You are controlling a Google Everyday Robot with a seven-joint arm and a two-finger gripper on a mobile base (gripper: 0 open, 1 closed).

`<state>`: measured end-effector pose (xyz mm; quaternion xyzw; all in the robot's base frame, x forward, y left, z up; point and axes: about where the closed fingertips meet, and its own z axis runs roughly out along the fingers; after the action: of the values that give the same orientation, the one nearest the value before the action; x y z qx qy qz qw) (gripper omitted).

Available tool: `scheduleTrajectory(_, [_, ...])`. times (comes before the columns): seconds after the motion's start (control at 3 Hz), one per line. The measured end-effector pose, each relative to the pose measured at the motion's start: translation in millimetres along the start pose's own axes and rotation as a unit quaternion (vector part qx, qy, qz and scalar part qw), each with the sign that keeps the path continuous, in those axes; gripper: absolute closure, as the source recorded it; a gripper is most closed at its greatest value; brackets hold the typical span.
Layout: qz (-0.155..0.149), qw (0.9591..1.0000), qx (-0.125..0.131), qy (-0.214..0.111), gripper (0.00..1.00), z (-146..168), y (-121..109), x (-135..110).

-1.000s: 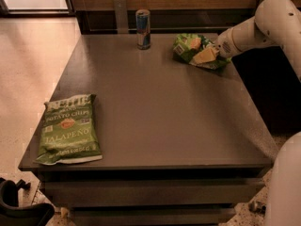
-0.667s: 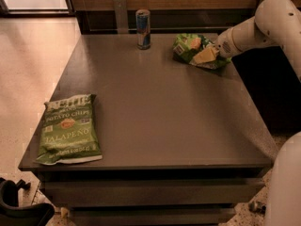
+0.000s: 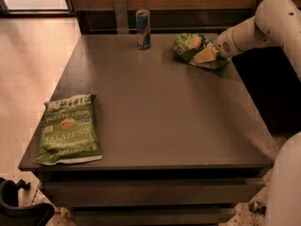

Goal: Move green rice chip bag near green jalapeno chip bag

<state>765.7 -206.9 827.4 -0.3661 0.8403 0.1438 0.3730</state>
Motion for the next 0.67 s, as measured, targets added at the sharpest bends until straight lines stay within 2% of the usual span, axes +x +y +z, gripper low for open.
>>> scheduleTrajectory(0.33, [-0.02, 0.9996, 0.021, -0.006, 1.0, -33, 0, -13])
scheduleTrajectory(0.67, [-0.054, 0.9973, 0.048, -0.012, 1.0, -84, 8, -33])
